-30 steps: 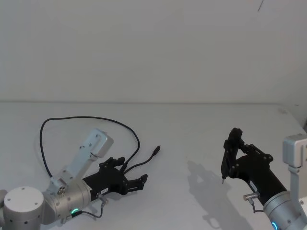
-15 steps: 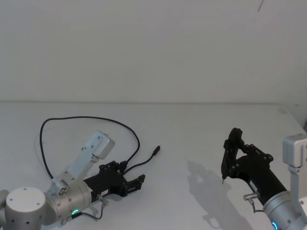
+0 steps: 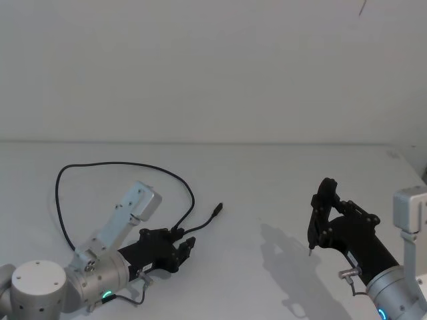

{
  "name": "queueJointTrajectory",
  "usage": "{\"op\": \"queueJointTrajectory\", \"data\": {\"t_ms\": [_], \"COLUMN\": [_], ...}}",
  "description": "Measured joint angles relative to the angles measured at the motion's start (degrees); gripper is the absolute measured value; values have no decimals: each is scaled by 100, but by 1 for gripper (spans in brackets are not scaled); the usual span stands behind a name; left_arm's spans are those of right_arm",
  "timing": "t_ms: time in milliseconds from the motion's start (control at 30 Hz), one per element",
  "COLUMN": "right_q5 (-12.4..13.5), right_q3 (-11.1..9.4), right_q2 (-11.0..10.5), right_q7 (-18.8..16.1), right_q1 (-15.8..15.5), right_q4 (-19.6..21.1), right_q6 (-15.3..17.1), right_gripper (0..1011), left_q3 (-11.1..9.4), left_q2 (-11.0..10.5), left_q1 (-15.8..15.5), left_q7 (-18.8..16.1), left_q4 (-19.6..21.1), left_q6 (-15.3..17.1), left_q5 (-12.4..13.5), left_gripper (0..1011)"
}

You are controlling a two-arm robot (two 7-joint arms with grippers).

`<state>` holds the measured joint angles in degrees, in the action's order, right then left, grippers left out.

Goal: Pick up the data cable with the one hand.

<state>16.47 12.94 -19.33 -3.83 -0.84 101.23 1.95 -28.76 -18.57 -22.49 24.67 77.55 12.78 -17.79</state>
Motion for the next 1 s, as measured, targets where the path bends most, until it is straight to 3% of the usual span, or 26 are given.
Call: {"op": "queueJointTrajectory", "data": {"t_ms": [100,267,367,700,1000], "right_q5": [0,0,0,0,0], "right_q3": [0,0,0,0,0], "right_q2": [0,0,0,0,0], "right_q7": [0,0,0,0,0], "right_q1": [0,0,0,0,0], "right_q4": [0,0,0,0,0], "right_q6": [0,0,0,0,0], "right_gripper": [279,279,279,279,279], "left_q3": [4,15,22,41,99], "left_q2": [6,18,20,-60,-247], "left_q1": [0,10,15,19,73], "left_q7": [0,-3,-5,174,640], "left_q4": [0,15,38,198,511], "left_q6": [2,13,16,-21,-66], "left_q5": [12,39,52,1,-318], "left_gripper": [262,73,41,41,41]}}
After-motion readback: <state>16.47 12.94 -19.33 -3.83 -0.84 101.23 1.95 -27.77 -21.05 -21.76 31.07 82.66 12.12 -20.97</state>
